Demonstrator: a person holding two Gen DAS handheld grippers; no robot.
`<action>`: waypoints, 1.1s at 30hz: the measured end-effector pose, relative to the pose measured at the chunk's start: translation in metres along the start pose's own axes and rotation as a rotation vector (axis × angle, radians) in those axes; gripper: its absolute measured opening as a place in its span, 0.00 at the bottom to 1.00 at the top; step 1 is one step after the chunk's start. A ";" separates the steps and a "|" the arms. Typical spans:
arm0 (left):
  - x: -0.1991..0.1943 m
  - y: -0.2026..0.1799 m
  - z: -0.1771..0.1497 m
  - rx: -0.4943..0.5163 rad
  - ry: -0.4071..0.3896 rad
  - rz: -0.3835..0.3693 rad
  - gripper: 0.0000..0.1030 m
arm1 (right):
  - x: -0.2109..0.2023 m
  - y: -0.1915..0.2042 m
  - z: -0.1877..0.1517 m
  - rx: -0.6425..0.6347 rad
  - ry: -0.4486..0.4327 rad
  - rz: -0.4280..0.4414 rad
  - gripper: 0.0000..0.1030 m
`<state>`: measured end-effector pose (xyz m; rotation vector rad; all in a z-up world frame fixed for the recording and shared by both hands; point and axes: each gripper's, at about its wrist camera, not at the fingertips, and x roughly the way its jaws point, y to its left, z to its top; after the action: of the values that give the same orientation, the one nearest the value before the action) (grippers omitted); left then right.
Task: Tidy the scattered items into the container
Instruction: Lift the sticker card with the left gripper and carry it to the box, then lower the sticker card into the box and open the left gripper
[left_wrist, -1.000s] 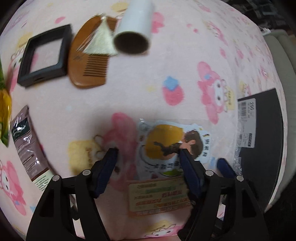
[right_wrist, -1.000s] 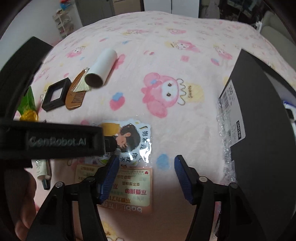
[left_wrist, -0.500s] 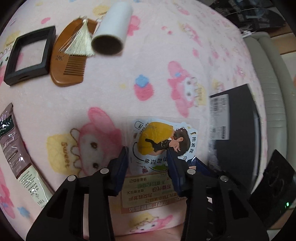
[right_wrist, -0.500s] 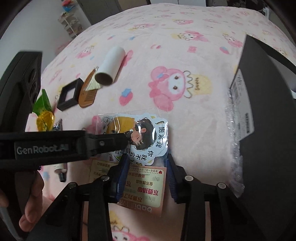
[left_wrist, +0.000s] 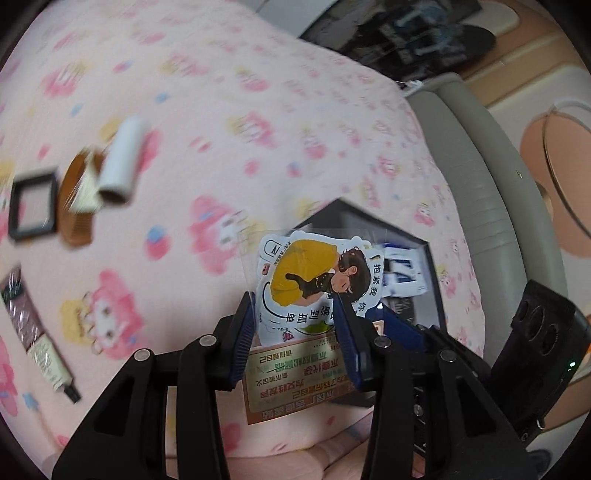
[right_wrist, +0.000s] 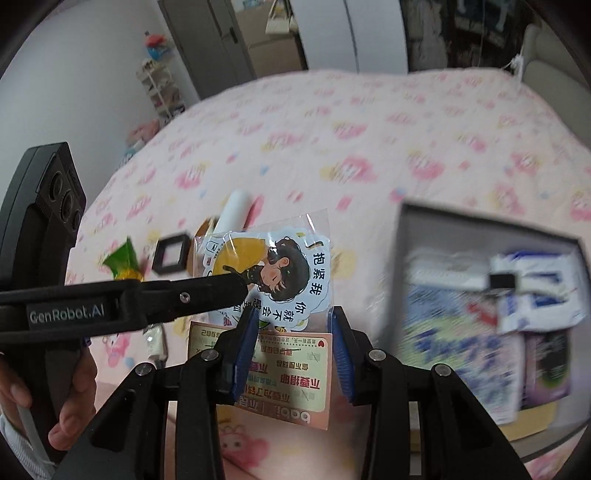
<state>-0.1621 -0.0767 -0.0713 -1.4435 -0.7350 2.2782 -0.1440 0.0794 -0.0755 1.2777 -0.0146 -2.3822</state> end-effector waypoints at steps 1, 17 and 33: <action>0.003 -0.007 0.008 0.017 0.004 -0.006 0.40 | -0.008 -0.004 0.004 -0.002 -0.017 -0.005 0.34; 0.152 -0.089 0.012 0.078 0.269 -0.037 0.40 | -0.037 -0.172 -0.016 0.141 0.046 -0.159 0.36; 0.193 -0.095 -0.007 0.065 0.282 0.074 0.40 | -0.016 -0.221 -0.038 0.302 0.175 -0.313 0.41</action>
<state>-0.2360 0.1058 -0.1578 -1.7387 -0.5248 2.0679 -0.1881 0.2923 -0.1310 1.7390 -0.1360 -2.5902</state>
